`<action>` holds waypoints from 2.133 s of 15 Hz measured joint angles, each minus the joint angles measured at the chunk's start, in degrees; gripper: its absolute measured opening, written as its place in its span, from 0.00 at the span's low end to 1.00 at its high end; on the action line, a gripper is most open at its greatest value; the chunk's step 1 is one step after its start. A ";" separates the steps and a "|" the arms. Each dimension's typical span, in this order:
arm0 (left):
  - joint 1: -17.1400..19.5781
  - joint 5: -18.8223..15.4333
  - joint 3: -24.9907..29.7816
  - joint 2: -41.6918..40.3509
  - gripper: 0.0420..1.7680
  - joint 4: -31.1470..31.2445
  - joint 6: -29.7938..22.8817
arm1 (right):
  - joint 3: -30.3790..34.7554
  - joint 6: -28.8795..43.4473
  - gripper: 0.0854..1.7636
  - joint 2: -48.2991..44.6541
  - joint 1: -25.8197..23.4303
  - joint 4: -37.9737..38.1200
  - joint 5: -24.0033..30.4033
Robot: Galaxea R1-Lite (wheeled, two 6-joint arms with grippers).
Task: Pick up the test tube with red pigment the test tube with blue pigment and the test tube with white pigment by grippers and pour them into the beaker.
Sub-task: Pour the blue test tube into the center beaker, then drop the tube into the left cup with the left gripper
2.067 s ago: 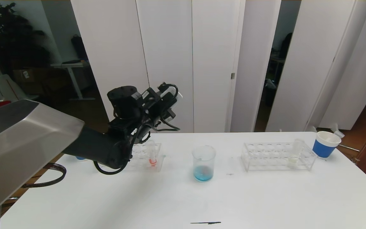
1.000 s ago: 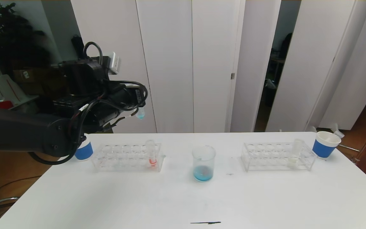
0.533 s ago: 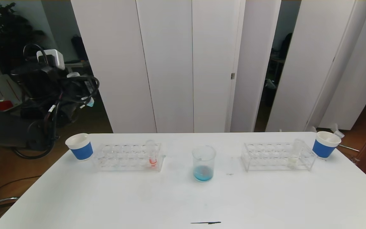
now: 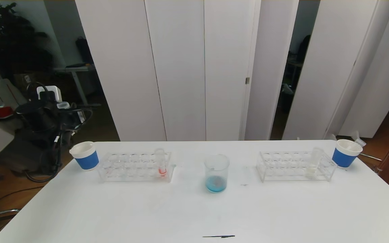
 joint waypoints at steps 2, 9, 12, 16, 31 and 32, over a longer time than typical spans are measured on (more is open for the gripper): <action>0.65 -0.05 0.11 1.99 0.33 -0.13 -0.13 | 0.00 -0.02 0.99 0.00 0.02 0.00 0.02; 1.44 -0.38 1.99 5.29 0.33 2.01 -3.74 | 0.00 -0.02 0.99 0.00 0.04 -0.02 0.02; 1.46 -0.49 2.72 6.05 0.33 2.56 -5.51 | 0.00 -0.02 0.99 0.00 0.02 -0.02 0.00; 1.00 -0.49 2.91 6.92 0.33 4.27 -5.67 | 0.00 -0.02 0.99 0.00 0.04 0.00 0.00; -1.43 -0.74 7.52 -4.84 0.99 10.51 -4.52 | 0.02 0.00 0.99 0.00 0.04 0.00 0.00; -2.08 -0.79 8.94 -9.17 0.99 12.79 -4.52 | 0.02 -0.02 0.99 0.00 0.04 0.00 0.02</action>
